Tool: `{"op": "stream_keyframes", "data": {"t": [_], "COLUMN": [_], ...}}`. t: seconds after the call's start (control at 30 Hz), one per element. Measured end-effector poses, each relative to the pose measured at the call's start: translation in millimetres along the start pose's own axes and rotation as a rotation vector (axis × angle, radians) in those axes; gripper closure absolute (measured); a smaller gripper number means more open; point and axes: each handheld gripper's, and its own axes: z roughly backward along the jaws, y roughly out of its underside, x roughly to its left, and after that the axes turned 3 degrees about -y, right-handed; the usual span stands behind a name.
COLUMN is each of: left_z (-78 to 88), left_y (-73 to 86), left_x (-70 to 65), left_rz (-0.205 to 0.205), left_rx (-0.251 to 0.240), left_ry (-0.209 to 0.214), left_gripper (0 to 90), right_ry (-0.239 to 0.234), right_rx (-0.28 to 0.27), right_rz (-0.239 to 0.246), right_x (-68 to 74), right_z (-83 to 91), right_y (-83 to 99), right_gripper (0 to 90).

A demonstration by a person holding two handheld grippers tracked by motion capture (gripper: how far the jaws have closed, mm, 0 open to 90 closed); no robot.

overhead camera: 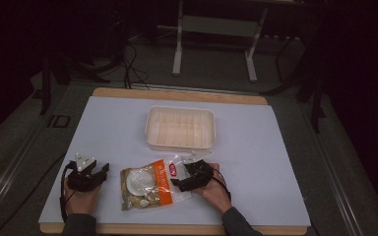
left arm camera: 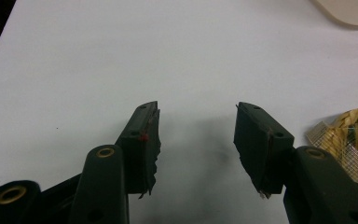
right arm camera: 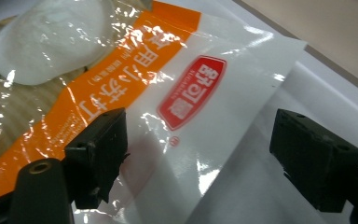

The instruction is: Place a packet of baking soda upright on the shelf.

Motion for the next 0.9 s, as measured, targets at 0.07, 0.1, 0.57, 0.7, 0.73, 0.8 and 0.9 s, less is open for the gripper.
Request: {"op": "stream_keyframes", "data": {"t": [0.07, 0.1, 0.57, 0.7, 0.73, 0.8, 0.9], "left_z": [0.0, 0.1, 0.4, 0.5, 0.5, 0.5, 0.5], "left_y": [0.0, 0.0, 0.0, 0.0, 0.0, 0.0, 0.1], "left_x": [-0.1, -0.2, -0.3, -0.4, -0.4, -0.4, -0.4], "left_rz": [-0.001, -0.002, -0.005, -0.008, -0.008, -0.008, -0.007], "left_rx": [0.000, -0.001, -0.002, -0.001, -0.002, -0.002, -0.002], "left_ry": [0.000, 0.000, 0.000, 0.000, 0.000, 0.000, 0.001], "left_gripper": [49.9, 49.9, 49.6, 49.5, 49.5, 49.5, 49.4], "right_ry": [-0.002, -0.003, -0.080, -0.112, -0.125, -0.144, -0.165], "right_rx": [0.001, 0.004, -0.006, -0.009, -0.010, -0.015, -0.022], "right_rz": [0.003, 0.005, -0.032, -0.046, -0.052, -0.059, -0.073], "right_x": [0.5, 1.2, 6.2, 7.2, 7.8, 7.8, 7.0], "right_z": [-0.2, -0.6, -3.3, -3.3, -3.2, -3.4, -3.6], "right_y": [0.0, 0.0, -0.2, -1.2, -1.5, -1.9, -2.6], "right_gripper": [18.7, 18.7, 21.8, 25.1, 26.0, 28.4, 31.1]}}
